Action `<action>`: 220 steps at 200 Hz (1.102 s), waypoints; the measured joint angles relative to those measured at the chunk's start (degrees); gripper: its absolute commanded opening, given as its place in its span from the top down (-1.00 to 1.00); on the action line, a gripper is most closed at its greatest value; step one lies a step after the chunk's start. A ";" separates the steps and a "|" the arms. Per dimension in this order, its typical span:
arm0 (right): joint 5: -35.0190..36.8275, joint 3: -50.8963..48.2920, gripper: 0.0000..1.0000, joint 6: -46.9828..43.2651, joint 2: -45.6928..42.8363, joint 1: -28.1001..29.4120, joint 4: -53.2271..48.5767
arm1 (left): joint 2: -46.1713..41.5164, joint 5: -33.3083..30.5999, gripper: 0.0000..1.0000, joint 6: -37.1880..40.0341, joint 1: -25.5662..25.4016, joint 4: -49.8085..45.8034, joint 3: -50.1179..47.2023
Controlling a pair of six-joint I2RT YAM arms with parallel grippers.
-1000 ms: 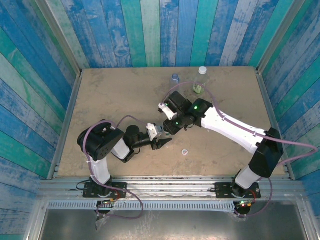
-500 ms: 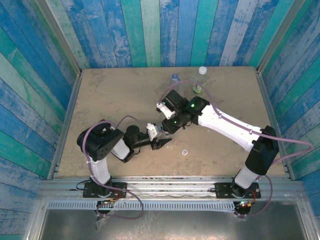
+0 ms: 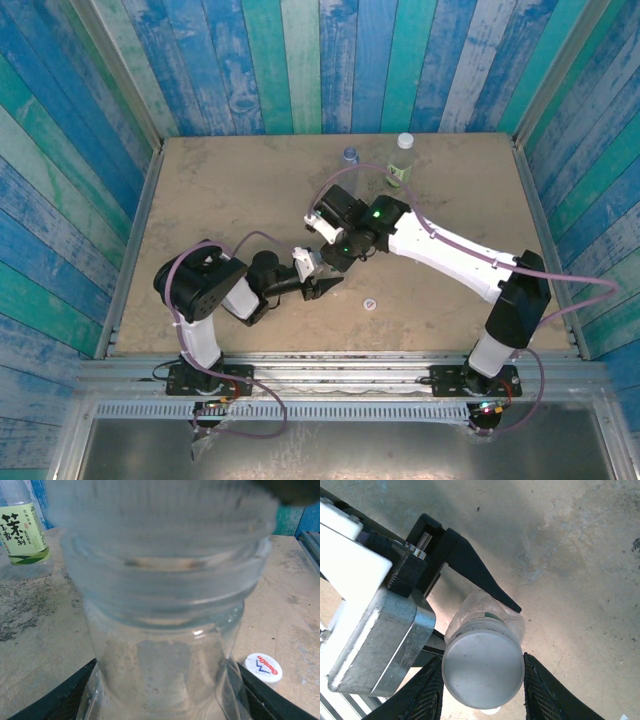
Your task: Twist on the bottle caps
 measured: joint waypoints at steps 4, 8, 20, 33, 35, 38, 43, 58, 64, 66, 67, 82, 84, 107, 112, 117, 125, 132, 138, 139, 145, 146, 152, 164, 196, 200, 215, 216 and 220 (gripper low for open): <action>0.02 0.33 0.14 0.00 0.20 0.04 -0.09 | 0.02 0.04 -0.22 0.00 0.00 0.02 -0.02; 0.04 0.57 0.13 0.00 0.37 0.07 -0.26 | 0.00 0.02 -0.22 0.00 0.04 0.02 -0.02; 0.04 1.20 0.10 0.00 0.81 0.13 -0.85 | 0.00 0.02 -0.22 0.00 0.04 0.09 -0.11; 0.02 1.44 0.05 0.00 0.94 0.22 -1.27 | -0.09 0.02 -0.22 0.00 0.04 0.09 -0.15; 0.02 1.44 0.05 0.04 0.96 0.24 -1.33 | -0.09 0.02 -0.22 0.00 0.02 0.11 -0.17; 0.00 1.44 0.05 0.02 1.01 0.28 -1.42 | -0.09 0.00 -0.23 0.00 0.02 0.11 -0.20; 0.00 1.44 0.03 0.00 1.07 0.33 -1.60 | -0.09 0.00 -0.22 0.00 0.02 0.15 -0.22; -0.07 1.44 -0.02 -0.04 1.14 0.44 -1.79 | -0.09 0.00 -0.22 -0.02 0.02 0.26 -0.33; -0.09 1.44 -0.06 -0.09 1.14 0.44 -1.92 | -0.09 0.00 -0.22 0.00 0.02 0.28 -0.35; -0.13 1.44 -0.08 -0.09 1.11 0.44 -1.99 | -0.09 0.00 -0.23 -0.02 0.04 0.28 -0.35; -0.15 1.44 -0.08 -0.11 1.11 0.44 -2.01 | -0.09 0.00 -0.23 -0.02 0.04 0.28 -0.35; -0.24 1.42 -0.16 -0.35 0.94 0.42 -2.58 | -0.09 0.00 -0.23 0.00 0.04 0.35 -0.42; -0.24 1.40 -0.17 -0.39 0.94 0.42 -2.62 | -0.09 0.02 -0.22 0.00 0.04 0.37 -0.42; -0.92 0.76 -0.35 -1.09 -0.42 0.42 -2.91 | -0.09 0.00 -0.23 -0.04 0.04 0.50 -0.52; -1.33 0.52 -0.38 -1.27 -0.92 0.44 -2.89 | -0.09 0.00 -0.23 -0.04 0.04 0.52 -0.52; -1.86 0.24 -0.40 -1.38 -1.57 0.48 -2.67 | -0.09 0.00 -0.23 -0.04 0.02 0.52 -0.52; -2.60 0.11 -0.40 -1.64 -2.43 0.61 -2.51 | -0.09 -0.02 -0.23 -0.04 0.02 0.52 -0.52; -3.19 -0.04 -0.40 -1.75 -3.26 0.66 -2.16 | -0.09 -0.02 -0.23 -0.04 0.02 0.52 -0.52; -3.63 -0.15 -0.38 -1.88 -3.89 0.66 -1.88 | -0.09 -0.02 -0.23 -0.04 0.02 0.52 -0.52; -3.78 -0.17 -0.37 -1.88 -4.07 0.63 -1.79 | -0.09 -0.02 -0.23 -0.04 0.02 0.50 -0.52; -4.13 -0.33 -0.33 -1.86 -4.70 0.57 -1.40 | -0.09 -0.02 -0.23 -0.04 0.02 0.52 -0.52; -4.20 -0.35 -0.32 -1.86 -4.76 0.55 -1.33 | -0.09 -0.02 -0.23 -0.04 0.02 0.50 -0.52; -4.50 -0.50 -0.26 -1.79 -5.42 0.35 -0.94 | -0.09 -0.02 -0.23 -0.04 0.02 0.50 -0.52; -5.01 -0.72 -0.12 -1.11 -6.23 -0.07 -0.09 | -0.09 -0.02 -0.23 -0.04 0.02 0.50 -0.52; -5.66 -1.09 0.10 1.18 -5.55 -2.12 1.57 | -0.09 -0.02 -0.23 -0.04 0.04 0.50 -0.52; -5.66 -1.22 0.12 1.51 -5.38 -2.38 1.73 | -0.09 -0.02 -0.23 -0.04 0.02 0.50 -0.52; -5.75 -1.92 0.16 2.27 -4.57 -3.08 1.99 | -0.20 -0.02 -0.23 -0.04 0.02 0.44 -0.55; -5.77 -1.97 0.15 2.23 -4.52 -3.10 2.01 | -0.20 -0.02 -0.23 -0.04 0.02 0.44 -0.55; -5.79 -2.23 0.16 2.45 -4.35 -3.23 2.16 | -0.24 -0.02 -0.23 -0.04 0.02 0.42 -0.55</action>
